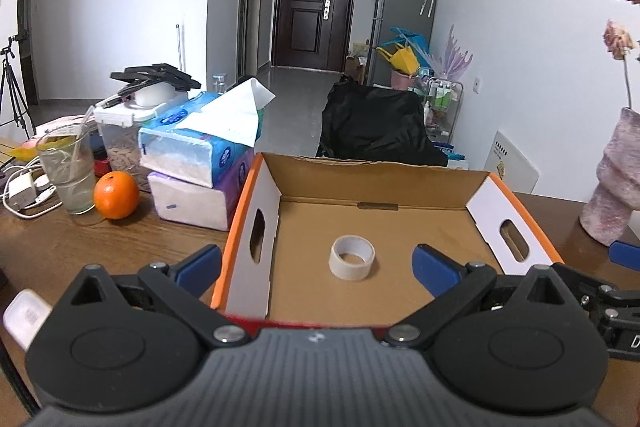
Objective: Organize rigid objects
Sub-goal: 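Move the left gripper to the green bottle and close on it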
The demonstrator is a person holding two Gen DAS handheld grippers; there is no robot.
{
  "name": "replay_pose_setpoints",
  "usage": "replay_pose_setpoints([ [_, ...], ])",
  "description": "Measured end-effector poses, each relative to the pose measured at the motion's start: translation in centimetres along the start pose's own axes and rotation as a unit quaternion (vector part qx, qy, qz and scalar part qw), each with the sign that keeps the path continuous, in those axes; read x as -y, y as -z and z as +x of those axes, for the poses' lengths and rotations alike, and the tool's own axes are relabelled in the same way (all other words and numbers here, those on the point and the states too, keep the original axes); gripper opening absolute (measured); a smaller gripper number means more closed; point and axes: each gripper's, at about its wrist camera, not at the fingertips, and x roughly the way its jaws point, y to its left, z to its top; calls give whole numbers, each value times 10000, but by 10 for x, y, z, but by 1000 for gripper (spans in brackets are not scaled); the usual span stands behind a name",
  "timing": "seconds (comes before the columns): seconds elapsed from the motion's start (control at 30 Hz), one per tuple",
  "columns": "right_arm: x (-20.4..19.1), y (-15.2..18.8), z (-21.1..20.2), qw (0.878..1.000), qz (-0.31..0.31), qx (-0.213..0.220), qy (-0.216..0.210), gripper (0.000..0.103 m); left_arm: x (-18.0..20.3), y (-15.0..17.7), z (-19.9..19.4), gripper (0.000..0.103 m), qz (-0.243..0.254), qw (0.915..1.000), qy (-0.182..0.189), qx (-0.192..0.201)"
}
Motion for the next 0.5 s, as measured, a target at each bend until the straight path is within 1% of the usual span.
replay_pose_setpoints([
  [0.1,3,8,-18,10000,70,33,-9,103,-1,8,-17,103,0,10000,5,53],
  [0.3,4,28,-53,9998,182,-43,-29,103,1,28,-53,103,68,9999,39,113],
  [0.5,1,46,-85,9998,172,-49,-11,103,7,51,-84,103,171,9998,108,17],
])
